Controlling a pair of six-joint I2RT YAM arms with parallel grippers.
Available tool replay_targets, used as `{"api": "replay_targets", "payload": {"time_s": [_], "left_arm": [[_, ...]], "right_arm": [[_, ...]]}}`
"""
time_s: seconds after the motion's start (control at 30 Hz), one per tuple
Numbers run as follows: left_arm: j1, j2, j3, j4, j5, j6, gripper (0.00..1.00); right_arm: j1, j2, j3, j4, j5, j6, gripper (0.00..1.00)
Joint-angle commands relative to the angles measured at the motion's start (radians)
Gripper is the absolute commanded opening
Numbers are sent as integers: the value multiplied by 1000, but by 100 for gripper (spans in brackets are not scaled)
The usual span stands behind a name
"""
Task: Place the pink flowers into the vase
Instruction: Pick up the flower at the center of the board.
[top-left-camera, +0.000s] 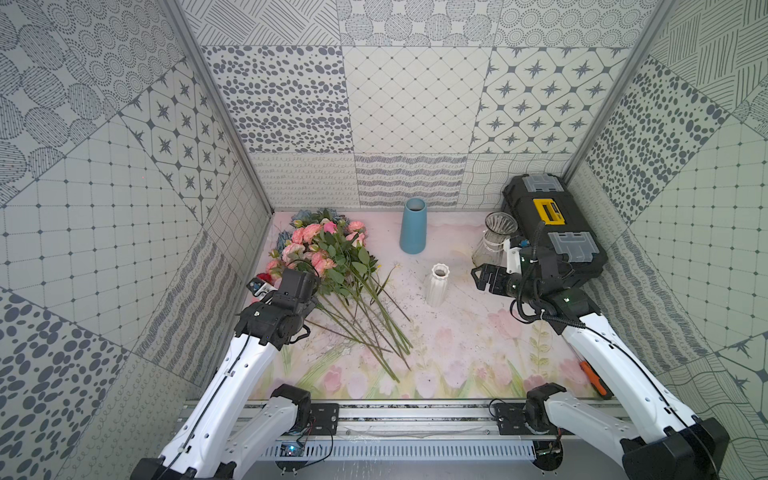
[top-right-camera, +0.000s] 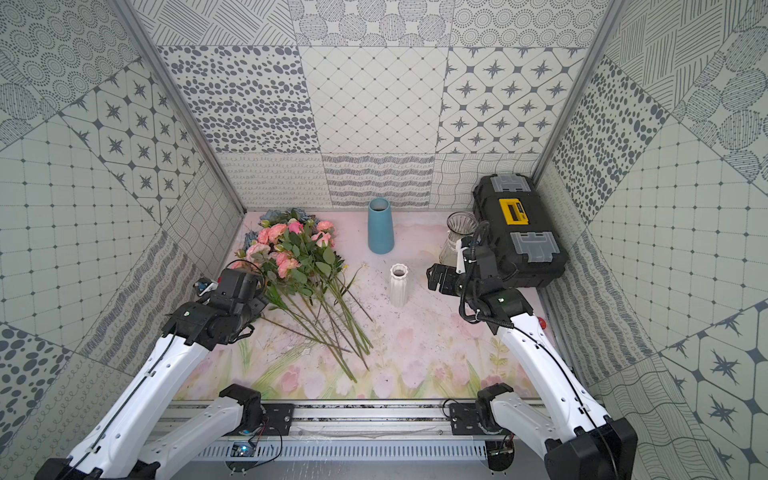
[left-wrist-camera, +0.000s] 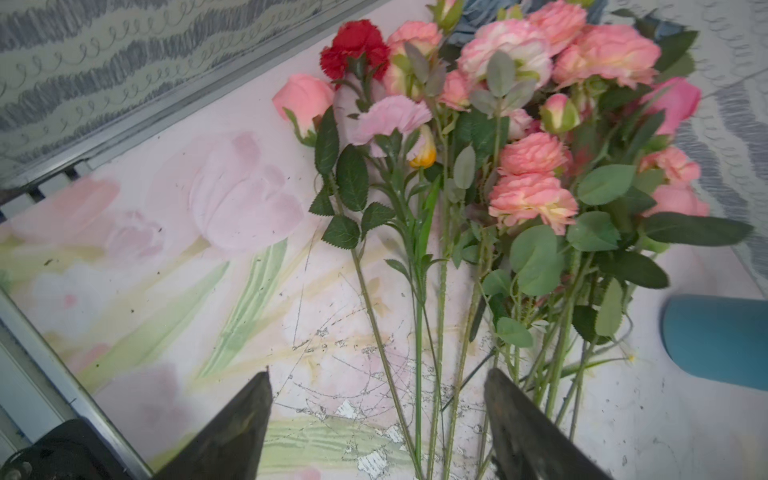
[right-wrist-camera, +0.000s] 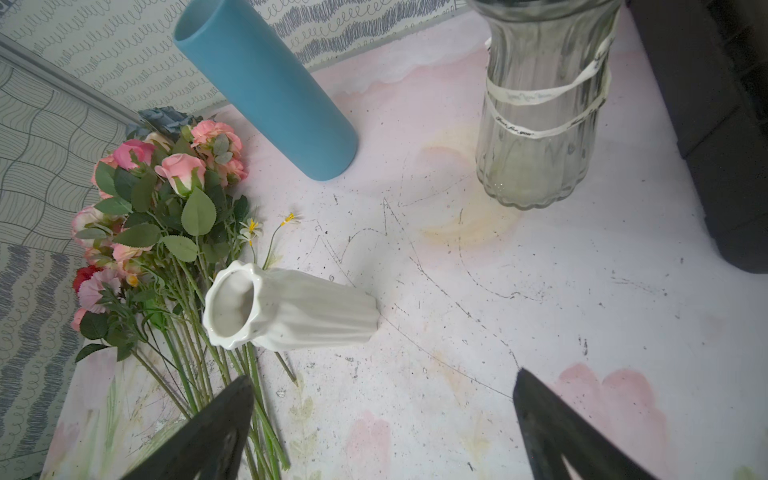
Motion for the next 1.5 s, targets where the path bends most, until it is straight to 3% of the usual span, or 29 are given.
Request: {"api": "replay_targets", "payload": {"time_s": [0.0,0.1,0.5,0.7,1.47], "left_arm": [[97,86,-47,8,119,-153,61],[118,166,-44,55,148,-128,46],[216,404,-94,264,345,-72,43],[223,497,-79,294,353,-57,41],[284,609,-119,407,325,-40,29]], "right_arm": [[6,17,39,-6,28,-13,98],[6,24,44,-18,19,-15,98],[5,30,75,-35,-3,-15,98],[6,34,79,-32,-10,-15,98],[6,25,70,-27,-10,-11,98]]}}
